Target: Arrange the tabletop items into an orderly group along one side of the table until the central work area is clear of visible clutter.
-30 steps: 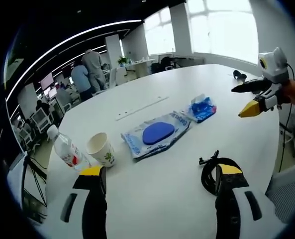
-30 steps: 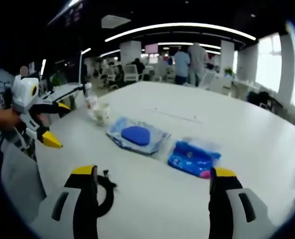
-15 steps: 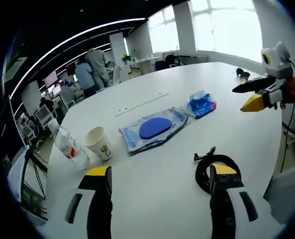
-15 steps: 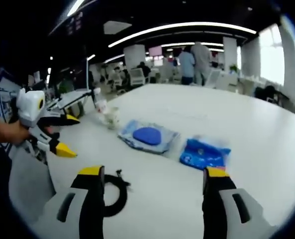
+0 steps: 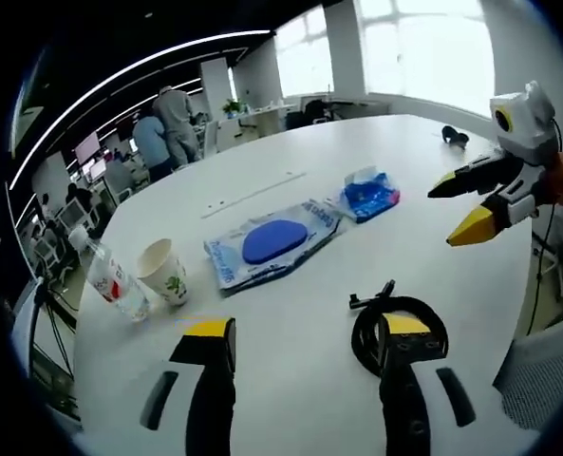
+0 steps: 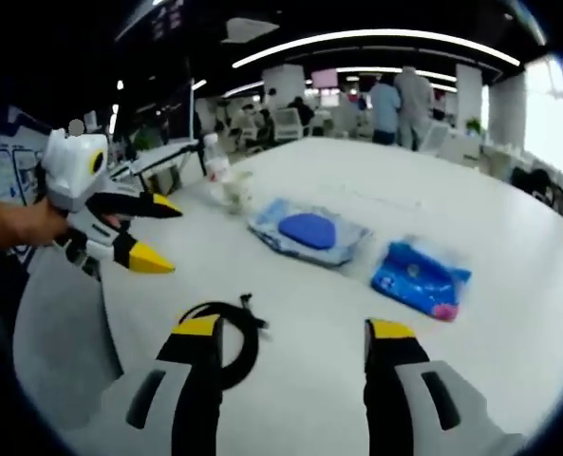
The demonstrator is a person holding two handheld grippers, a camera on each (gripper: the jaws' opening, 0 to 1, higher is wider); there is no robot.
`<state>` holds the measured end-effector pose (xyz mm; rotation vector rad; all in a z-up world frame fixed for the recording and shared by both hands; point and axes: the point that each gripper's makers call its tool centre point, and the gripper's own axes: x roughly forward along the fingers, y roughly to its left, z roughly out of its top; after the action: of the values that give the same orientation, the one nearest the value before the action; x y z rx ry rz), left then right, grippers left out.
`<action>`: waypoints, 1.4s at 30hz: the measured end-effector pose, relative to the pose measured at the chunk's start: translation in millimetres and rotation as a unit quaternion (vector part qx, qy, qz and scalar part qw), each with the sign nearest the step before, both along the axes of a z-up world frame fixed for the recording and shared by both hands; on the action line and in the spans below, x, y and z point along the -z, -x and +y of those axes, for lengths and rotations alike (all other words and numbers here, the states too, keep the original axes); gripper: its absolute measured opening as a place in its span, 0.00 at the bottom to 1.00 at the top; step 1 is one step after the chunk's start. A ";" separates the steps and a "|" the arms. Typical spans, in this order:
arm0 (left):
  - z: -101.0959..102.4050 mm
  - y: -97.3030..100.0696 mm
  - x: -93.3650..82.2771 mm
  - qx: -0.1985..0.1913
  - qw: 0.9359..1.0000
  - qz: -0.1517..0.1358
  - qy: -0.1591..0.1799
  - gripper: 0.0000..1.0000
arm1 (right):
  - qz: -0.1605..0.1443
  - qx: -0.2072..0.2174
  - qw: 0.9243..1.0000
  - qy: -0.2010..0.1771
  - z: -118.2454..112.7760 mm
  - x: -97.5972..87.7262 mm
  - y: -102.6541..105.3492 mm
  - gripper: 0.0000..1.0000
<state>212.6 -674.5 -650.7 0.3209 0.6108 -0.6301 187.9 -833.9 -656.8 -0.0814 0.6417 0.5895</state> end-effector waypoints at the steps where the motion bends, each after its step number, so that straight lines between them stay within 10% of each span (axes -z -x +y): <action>1: -2.0 1.4 1.8 0.002 1.000 0.002 0.001 0.57 | 0.001 -0.003 1.000 0.001 1.6 1.2 1.0 0.53; 42: -46.0 33.1 67.7 0.070 0.993 0.093 -0.031 0.33 | 0.121 -0.049 0.991 0.005 45.2 69.3 32.7 0.24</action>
<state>179.5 -720.5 -718.4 0.3671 0.7914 -0.7820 155.2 -788.7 -726.0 -0.0514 0.8807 0.6966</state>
